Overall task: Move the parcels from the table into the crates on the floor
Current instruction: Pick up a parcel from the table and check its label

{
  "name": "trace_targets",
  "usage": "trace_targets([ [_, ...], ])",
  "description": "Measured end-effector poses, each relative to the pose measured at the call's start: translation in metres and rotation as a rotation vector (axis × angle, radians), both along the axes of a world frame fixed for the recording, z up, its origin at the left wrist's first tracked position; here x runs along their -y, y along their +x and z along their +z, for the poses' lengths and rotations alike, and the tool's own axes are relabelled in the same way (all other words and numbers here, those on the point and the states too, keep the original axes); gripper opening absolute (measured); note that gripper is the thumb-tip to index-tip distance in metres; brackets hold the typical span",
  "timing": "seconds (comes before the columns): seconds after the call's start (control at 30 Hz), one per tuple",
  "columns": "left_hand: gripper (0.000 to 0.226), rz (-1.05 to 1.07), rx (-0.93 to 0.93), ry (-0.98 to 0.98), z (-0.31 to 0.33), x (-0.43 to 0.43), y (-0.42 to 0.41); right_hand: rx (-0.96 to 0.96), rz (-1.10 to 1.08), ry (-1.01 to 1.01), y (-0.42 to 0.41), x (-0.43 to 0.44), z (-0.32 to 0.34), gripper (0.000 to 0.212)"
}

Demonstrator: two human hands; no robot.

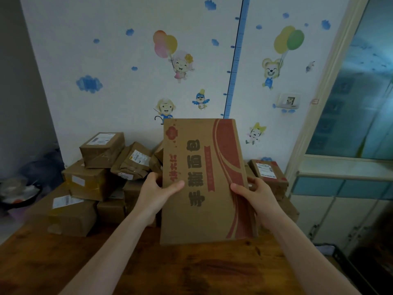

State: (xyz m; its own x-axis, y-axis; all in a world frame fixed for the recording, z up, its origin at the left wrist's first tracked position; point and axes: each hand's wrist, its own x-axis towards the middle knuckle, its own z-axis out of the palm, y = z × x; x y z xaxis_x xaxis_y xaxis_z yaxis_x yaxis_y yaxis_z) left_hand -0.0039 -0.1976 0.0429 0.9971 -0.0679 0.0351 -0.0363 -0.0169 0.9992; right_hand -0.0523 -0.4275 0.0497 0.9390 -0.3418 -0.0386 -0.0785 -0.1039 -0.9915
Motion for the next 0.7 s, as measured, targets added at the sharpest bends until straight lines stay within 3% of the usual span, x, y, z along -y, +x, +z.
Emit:
trace_targets([
  [0.13,0.065,-0.099,0.101,0.119,0.002,-0.003,0.004,0.033,0.104,0.007,0.002,0.004,-0.001,0.066],
  [0.37,0.028,0.017,0.23,0.17,0.006,0.001,0.011,0.067,0.006,0.043,0.003,0.005,-0.001,0.032],
  [0.5,0.027,-0.008,0.195,0.173,0.011,-0.001,0.014,0.118,-0.032,0.044,0.005,0.007,0.001,0.049],
  [0.63,0.05,-0.09,0.322,0.212,0.019,-0.002,0.012,0.049,0.058,0.088,0.008,0.014,0.007,0.068],
  [0.7,0.052,-0.112,0.382,0.292,0.021,-0.002,0.011,-0.056,0.093,0.209,0.011,0.017,0.01,0.099],
])
